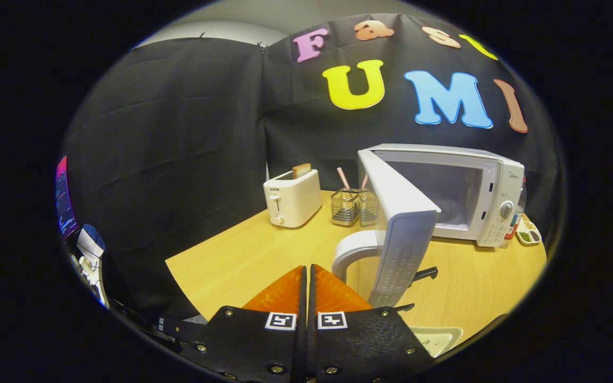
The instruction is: Open the microwave, put the food inside, and close the microwave door.
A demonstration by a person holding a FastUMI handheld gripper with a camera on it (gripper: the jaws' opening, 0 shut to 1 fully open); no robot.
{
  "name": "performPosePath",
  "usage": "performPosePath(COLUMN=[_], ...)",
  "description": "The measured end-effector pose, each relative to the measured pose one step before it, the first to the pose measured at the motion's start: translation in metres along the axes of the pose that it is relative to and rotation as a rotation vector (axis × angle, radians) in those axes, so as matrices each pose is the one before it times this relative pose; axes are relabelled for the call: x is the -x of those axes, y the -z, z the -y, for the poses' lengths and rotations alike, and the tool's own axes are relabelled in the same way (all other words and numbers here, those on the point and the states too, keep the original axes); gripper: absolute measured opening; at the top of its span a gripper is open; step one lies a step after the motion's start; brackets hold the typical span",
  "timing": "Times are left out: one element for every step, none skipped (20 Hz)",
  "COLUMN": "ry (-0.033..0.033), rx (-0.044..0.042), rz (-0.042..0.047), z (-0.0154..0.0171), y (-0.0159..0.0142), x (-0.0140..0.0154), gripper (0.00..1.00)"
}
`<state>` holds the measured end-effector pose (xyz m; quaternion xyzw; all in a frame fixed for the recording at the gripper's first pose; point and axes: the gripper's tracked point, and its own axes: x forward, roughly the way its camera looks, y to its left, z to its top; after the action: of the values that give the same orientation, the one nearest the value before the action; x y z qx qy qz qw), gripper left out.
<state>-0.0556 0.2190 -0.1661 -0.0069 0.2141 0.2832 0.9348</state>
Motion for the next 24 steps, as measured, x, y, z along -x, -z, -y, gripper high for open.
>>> performPosePath(ry=[0.01323, 0.01397, 0.01493, 0.01578, 0.0132, 0.01274, 0.01048, 0.01207, 0.00949, 0.00911, 0.0095, 0.00966, 0.01082, 0.01023, 0.00914, 0.01007, 0.01186, 0.01233, 0.01035, 0.0095, 0.00953, 0.01049, 0.00883, 0.00759], rx=[-0.00792, -0.00903, -0.0077, -0.00512, -0.00302, -0.00171, 0.00035, 0.0, -0.00165, -0.00239, -0.00253, -0.00117, -0.00203, -0.00307, -0.00345, -0.00237, -0.00041, -0.00312, -0.00584, -0.00642, -0.00483, -0.00319, -0.00382, -0.00335], rz=[-0.00218, -0.00093, 0.00107, 0.00125, 0.00059, 0.00156, 0.00088, 0.00134, 0.00142, 0.00029, 0.00036, -0.00025, -0.00035, 0.00126, -0.00046, -0.00099, -0.00028, 0.00139, 0.00105, 0.00211, 0.00017, 0.00073, 0.00244, 0.00201], z=[0.00972, 0.00857, 0.00964, 0.00952, 0.00925, 0.00759, 0.00808, 0.00723, 0.00716, 0.00675, 0.00651, 0.00616, 0.00705, 0.007, 0.00638, 0.00609, 0.00716, 0.00623, 0.00645, 0.00583, 0.00568, 0.00577, 0.00504, 0.00463], y=[-0.00018, -0.00058, -0.00197, -0.00141, -0.00125, -0.00089, -0.00143, -0.00081, -0.00171, -0.00069, -0.00118, -0.0007, -0.0012, -0.00122, -0.0016, -0.00095, -0.00184, -0.00178, -0.00235, -0.00228, -0.00216, -0.00166, -0.00277, -0.0024], x=[0.00019, 0.00049, 0.00038, -0.00096, -0.001, -0.00131, -0.00175, -0.00104, -0.00169, -0.0026, -0.00287, -0.00115, -0.00273, -0.00246, -0.00293, -0.00306, -0.00323, -0.0032, -0.00331, -0.00426, -0.00402, -0.00414, -0.00416, -0.0039], gripper=[0.01, 0.01, 0.01, 0.01, 0.01, 0.01, 0.01, 0.01, 0.01, 0.01, 0.01, 0.01, 0.01, 0.01, 0.01, 0.01, 0.01, 0.01, 0.01, 0.01, 0.01, 0.01, 0.01, 0.01])
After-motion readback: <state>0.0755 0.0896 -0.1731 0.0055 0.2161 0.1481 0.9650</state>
